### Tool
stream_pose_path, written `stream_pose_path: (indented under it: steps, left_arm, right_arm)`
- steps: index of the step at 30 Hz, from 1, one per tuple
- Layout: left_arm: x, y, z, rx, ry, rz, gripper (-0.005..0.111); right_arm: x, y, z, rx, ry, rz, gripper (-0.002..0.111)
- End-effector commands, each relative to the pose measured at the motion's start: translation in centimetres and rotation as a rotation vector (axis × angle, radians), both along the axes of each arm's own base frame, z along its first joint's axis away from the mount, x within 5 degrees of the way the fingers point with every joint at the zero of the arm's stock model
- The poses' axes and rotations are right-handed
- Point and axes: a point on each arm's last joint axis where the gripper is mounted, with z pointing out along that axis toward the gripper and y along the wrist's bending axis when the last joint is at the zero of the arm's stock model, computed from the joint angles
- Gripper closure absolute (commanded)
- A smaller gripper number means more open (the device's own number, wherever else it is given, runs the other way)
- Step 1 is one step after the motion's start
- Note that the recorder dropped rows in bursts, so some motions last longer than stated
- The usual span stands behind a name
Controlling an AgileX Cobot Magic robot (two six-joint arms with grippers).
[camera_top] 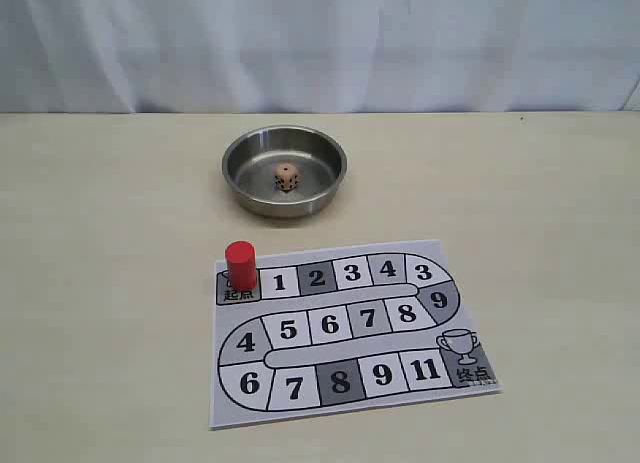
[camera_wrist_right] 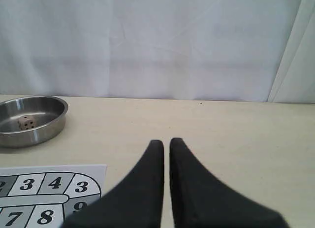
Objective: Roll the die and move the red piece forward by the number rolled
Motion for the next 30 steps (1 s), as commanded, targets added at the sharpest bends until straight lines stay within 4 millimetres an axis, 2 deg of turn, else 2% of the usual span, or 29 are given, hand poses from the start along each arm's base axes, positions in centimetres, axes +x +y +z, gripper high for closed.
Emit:
stream_pose_path:
  steps: [1, 8, 12, 14, 17, 18, 24, 30]
  left_arm:
    - [0.0, 0.0, 0.3, -0.012, -0.02, -0.002, 0.107]
    - [0.0, 0.0, 0.3, -0.012, -0.02, -0.002, 0.107]
    - [0.0, 0.0, 0.3, -0.012, -0.02, -0.002, 0.107]
    - [0.0, 0.0, 0.3, -0.012, -0.02, -0.002, 0.107]
    - [0.0, 0.0, 0.4, -0.011, -0.025, -0.002, 0.107]
    - [0.0, 0.0, 0.4, -0.011, -0.025, -0.002, 0.107]
    - [0.0, 0.0, 0.4, -0.011, -0.025, -0.002, 0.107]
    - [0.0, 0.0, 0.4, -0.011, -0.025, -0.002, 0.107]
  right_arm:
    - [0.0, 0.0, -0.1, -0.002, -0.002, 0.001, 0.104]
    - [0.0, 0.0, 0.3, -0.001, -0.042, 0.004, 0.104]
    - [-0.1, 0.1, 2.2, 0.003, -0.253, 0.016, 0.104]
    - [-0.2, 0.2, 2.5, 0.004, -0.282, 0.018, 0.104]
    - [-0.6, 0.1, 4.3, 0.005, -0.321, 0.016, 0.104]
    - [-0.9, 0.1, 5.5, 0.005, -0.332, 0.014, 0.104]
    - [-2.0, 0.0, 8.9, 0.006, -0.368, 0.009, 0.104]
    - [-2.2, 0.0, 11.7, 0.007, -0.393, 0.008, 0.104]
